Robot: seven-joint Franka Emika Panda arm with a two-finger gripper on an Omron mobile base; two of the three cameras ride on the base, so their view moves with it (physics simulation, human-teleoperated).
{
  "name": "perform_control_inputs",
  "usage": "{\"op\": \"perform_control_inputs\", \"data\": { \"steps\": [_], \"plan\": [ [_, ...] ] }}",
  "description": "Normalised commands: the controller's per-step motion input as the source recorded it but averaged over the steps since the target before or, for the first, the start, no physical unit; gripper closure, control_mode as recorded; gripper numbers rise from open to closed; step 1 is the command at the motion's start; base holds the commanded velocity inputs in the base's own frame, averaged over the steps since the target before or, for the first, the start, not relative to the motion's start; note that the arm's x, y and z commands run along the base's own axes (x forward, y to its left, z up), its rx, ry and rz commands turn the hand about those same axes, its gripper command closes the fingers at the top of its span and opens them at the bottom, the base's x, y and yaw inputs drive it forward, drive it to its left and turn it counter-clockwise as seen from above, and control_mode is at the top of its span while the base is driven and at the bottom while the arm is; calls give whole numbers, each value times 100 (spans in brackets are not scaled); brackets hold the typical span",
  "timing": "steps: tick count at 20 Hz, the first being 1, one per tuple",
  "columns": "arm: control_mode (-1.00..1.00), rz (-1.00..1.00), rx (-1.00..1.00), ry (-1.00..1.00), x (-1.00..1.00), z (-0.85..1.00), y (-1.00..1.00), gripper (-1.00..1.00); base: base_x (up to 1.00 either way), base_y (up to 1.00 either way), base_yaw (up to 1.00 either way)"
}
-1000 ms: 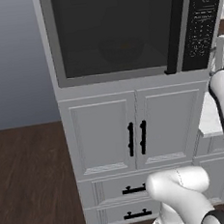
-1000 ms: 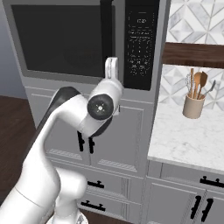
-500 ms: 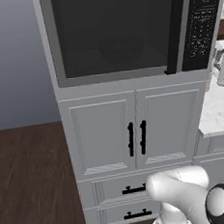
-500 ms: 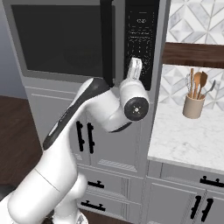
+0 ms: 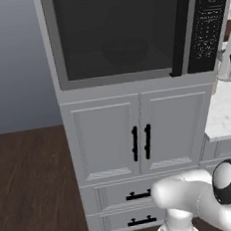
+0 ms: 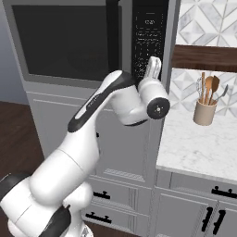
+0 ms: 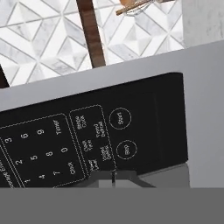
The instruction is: Pick the squash from the sink and place it in the bowl. Then pick the bowl and place it in the microwave. Then close the microwave door and press the start button.
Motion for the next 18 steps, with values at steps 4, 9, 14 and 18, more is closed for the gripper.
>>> {"op": "perform_control_inputs", "data": {
  "steps": [4, 9, 14, 18],
  "plan": [
    [-100, 0, 0, -12, 53, -12, -11, 100, 0, 0, 0],
    [-100, 0, 0, -6, 62, -9, -21, 100, 0, 0, 0],
    [-100, 0, 0, -3, 56, -13, -26, 100, 0, 0, 0],
    [-100, 0, 0, -6, 31, -14, -8, 100, 0, 0, 0]
  ]
}}
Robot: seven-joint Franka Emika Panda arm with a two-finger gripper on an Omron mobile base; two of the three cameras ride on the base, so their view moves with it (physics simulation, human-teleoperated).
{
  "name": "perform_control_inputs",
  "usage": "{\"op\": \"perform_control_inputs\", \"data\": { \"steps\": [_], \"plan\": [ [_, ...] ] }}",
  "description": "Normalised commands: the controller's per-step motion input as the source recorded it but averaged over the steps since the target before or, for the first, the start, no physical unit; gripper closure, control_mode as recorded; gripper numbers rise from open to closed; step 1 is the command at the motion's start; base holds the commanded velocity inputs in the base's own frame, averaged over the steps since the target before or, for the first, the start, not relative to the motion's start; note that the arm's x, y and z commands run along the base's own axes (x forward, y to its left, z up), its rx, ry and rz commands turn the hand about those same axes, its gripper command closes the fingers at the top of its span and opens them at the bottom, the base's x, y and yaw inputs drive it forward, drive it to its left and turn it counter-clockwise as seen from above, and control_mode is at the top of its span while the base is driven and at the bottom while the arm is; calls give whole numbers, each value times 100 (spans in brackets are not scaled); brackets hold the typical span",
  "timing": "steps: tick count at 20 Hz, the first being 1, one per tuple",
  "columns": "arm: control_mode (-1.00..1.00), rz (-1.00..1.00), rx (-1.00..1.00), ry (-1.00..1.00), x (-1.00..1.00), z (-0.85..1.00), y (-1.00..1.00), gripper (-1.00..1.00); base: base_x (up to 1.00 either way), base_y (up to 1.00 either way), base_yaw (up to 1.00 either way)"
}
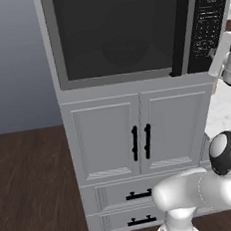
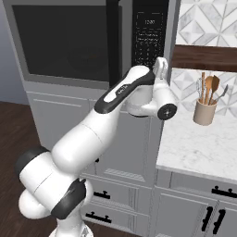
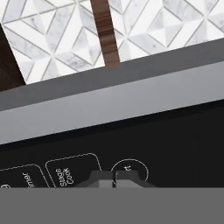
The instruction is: Pick the squash from the sink and place it in the bowl. Then pick the bowl and place it in the microwave. Then close the microwave door and press the start button.
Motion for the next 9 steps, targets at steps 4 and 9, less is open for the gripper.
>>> {"op": "perform_control_inputs", "data": {
  "steps": [4, 9],
  "plan": [
    [-100, 0, 0, -7, -91, -3, 15, 100, 0, 0, 0],
    [-100, 0, 0, 0, -100, -20, 28, 100, 0, 0, 0]
  ]
}}
